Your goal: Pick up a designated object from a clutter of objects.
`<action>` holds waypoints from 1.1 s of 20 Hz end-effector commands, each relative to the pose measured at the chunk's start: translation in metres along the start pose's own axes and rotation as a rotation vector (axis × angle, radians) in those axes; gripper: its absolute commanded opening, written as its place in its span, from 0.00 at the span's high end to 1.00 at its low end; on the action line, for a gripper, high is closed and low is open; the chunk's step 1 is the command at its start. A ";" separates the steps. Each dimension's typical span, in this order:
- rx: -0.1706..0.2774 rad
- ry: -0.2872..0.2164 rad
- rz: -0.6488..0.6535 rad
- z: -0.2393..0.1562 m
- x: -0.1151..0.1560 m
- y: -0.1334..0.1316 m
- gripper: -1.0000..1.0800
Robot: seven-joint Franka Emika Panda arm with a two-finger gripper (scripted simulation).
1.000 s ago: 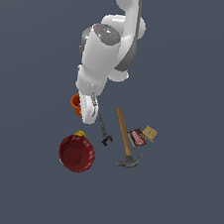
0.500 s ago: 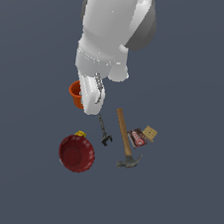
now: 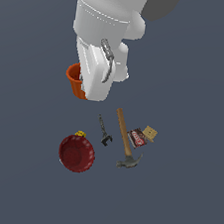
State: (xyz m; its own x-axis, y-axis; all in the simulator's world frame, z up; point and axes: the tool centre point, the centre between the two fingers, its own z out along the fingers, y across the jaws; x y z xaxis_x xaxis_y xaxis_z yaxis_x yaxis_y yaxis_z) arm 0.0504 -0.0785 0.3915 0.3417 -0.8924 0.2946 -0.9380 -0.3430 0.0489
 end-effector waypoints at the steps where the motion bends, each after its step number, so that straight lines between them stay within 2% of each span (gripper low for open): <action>1: 0.000 0.001 0.001 -0.019 0.005 -0.007 1.00; 11: -0.001 0.005 0.002 -0.066 0.017 -0.025 1.00; 22: -0.002 0.007 0.002 -0.080 0.022 -0.032 1.00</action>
